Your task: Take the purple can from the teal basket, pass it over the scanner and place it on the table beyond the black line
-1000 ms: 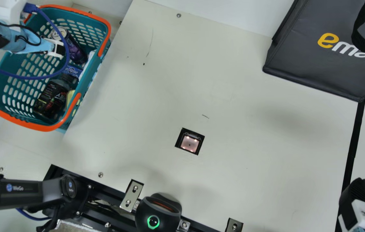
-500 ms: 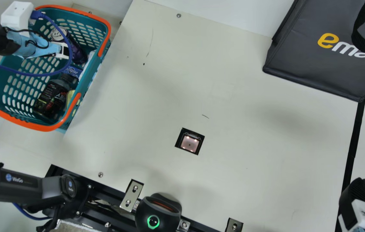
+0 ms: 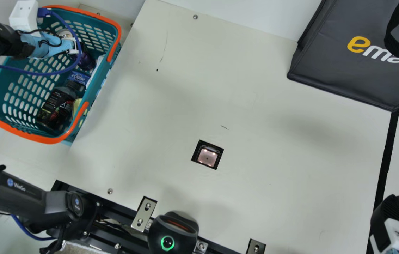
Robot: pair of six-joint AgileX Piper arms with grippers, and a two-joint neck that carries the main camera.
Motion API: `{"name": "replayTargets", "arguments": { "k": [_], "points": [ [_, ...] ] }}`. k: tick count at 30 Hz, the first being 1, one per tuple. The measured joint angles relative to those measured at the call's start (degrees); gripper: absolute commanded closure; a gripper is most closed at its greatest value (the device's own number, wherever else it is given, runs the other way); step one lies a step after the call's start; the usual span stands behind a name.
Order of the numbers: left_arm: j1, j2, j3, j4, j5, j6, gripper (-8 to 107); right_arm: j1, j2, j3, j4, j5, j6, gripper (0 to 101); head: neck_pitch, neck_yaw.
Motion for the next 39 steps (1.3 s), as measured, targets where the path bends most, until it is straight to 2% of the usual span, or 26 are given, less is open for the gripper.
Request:
{"name": "replayTargets", "arguments": {
  "k": [11,24,39],
  "points": [
    [-0.9,5.3,-0.8,-9.6,-7.4,8.1,9,0.0,0.0,0.0,0.0,0.0,0.0,6,0.0,0.0],
    [-0.9,9.8,-3.3,-17.2,-8.9,16.4,9,0.0,0.0,0.0,0.0,0.0,0.0,6,0.0,0.0],
    [-0.6,10.9,-3.6,-23.8,-9.9,23.3,107,0.0,0.0,0.0,0.0,0.0,0.0,6,0.0,0.0]
  ]
}}
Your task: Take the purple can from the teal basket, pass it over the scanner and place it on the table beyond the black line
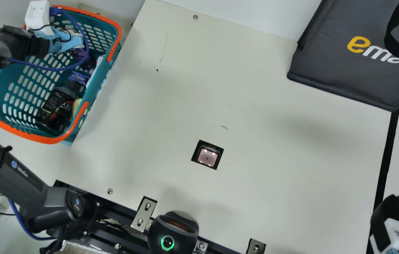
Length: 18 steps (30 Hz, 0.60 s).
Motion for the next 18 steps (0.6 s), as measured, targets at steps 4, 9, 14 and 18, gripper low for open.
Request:
{"name": "replayTargets", "arguments": {
  "k": [4,9,14,18],
  "points": [
    [0.1,-0.8,0.7,-1.3,0.0,1.6,107,0.0,0.0,0.0,0.0,0.0,0.0,6,0.0,-0.1],
    [0.5,-2.8,2.3,-1.3,0.1,1.6,107,0.0,0.0,0.0,0.0,0.0,0.0,6,0.0,0.0],
    [0.7,-5.4,4.0,0.5,0.5,-0.3,107,0.0,0.0,0.0,0.0,0.0,0.0,6,0.0,0.0],
    [1.0,-7.9,5.8,3.0,1.3,-3.1,107,0.0,0.0,0.0,0.0,0.0,0.0,6,0.0,0.0]
  ]
}}
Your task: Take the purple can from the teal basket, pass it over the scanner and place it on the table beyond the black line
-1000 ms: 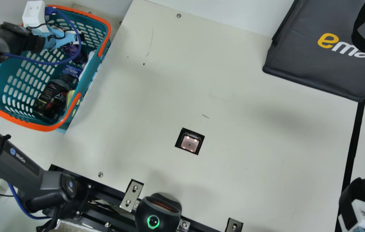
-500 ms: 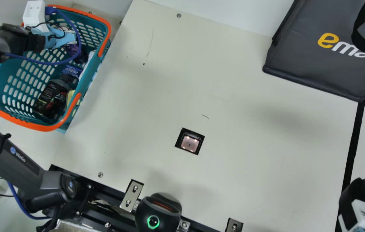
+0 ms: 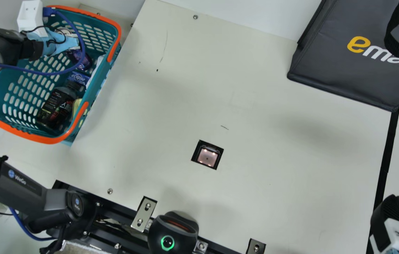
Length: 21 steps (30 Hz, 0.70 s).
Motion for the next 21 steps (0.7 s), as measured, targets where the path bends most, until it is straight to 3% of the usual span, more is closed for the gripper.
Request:
{"name": "replayTargets", "arguments": {
  "k": [8,21],
  "points": [
    [0.9,-5.9,3.1,7.5,2.2,-7.4,107,0.0,0.0,0.0,0.0,0.0,0.0,6,0.0,0.0],
    [1.8,-18.6,3.7,22.5,11.7,-22.0,107,0.0,0.0,0.0,0.0,0.0,0.0,6,0.0,0.0]
  ]
}}
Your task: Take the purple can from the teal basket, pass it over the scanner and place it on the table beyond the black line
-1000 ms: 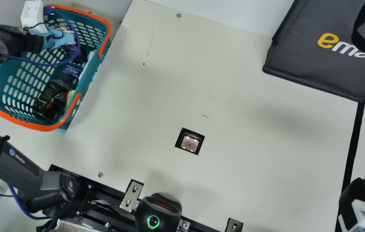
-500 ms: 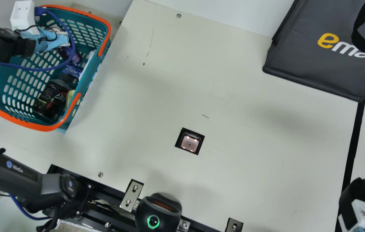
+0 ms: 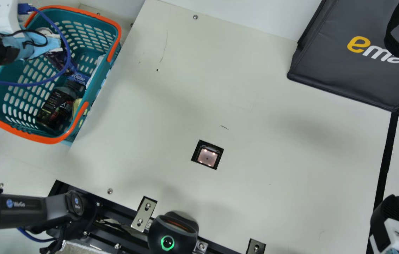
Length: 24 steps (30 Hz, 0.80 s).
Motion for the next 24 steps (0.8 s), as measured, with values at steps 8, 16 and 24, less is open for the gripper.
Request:
{"name": "replayTargets", "arguments": {
  "k": [8,16,24],
  "points": [
    [-0.2,-7.6,-1.8,4.3,6.9,-4.6,107,0.0,0.0,0.0,0.0,0.0,0.0,6,0.0,0.0],
    [-1.0,-14.3,-3.7,4.3,13.5,-5.2,107,0.0,0.0,0.0,0.0,0.0,0.0,6,0.0,0.0],
    [-3.9,-19.9,-6.0,3.6,19.5,-4.7,107,0.0,0.0,0.0,0.0,0.0,0.0,6,0.0,0.0]
  ]
}}
